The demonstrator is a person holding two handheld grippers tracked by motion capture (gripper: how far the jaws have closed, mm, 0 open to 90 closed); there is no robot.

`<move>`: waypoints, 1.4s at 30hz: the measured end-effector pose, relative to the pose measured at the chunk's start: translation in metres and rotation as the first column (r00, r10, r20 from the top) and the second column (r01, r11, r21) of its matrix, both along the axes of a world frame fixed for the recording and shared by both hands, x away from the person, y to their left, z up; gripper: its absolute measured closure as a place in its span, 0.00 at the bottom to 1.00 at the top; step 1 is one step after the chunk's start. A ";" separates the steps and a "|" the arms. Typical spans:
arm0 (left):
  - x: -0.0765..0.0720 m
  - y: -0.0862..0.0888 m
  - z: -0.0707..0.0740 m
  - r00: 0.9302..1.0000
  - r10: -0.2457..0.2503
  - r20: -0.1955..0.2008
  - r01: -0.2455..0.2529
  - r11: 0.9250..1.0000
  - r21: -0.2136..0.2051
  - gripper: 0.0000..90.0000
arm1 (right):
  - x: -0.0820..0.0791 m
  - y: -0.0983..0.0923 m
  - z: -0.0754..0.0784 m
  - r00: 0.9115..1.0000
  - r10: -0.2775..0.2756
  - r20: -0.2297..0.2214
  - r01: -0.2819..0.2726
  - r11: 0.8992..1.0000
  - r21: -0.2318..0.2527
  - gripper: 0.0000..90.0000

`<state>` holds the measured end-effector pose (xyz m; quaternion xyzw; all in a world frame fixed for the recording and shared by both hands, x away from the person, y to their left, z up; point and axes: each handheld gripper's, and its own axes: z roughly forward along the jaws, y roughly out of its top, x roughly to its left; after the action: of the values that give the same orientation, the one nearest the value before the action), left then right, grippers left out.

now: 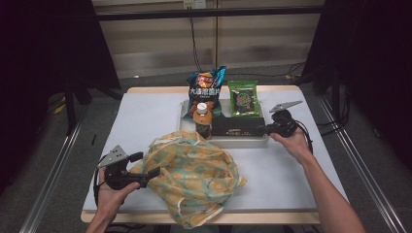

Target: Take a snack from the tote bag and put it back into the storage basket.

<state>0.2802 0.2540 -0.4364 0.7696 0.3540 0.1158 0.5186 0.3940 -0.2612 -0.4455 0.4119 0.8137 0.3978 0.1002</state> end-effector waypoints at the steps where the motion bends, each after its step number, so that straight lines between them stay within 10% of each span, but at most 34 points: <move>1: 0.000 0.001 0.000 1.000 -0.010 0.004 0.010 1.000 -0.004 0.07 | 0.001 0.000 0.000 1.000 -0.008 -0.001 0.008 1.000 -0.004 1.00; 14: -0.002 0.001 0.001 1.000 -0.001 0.011 0.001 1.000 0.001 0.07 | -0.011 0.003 0.005 0.999 0.005 0.040 -0.006 1.000 0.029 0.97; 26: -0.007 -0.001 0.003 0.999 0.011 0.029 -0.012 1.000 0.013 0.07 | -0.059 -0.001 0.025 0.984 -0.069 0.163 0.055 0.995 0.088 0.56; 42: -0.009 -0.006 0.002 0.999 0.029 0.017 -0.029 0.999 0.038 0.06 | -0.134 -0.012 0.031 0.968 -0.155 0.197 0.126 0.980 0.152 0.20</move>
<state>0.2709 0.2484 -0.4346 0.7732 0.3585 0.1366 0.5049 0.2600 -0.2736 -0.4150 0.4310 0.7379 0.4858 0.1838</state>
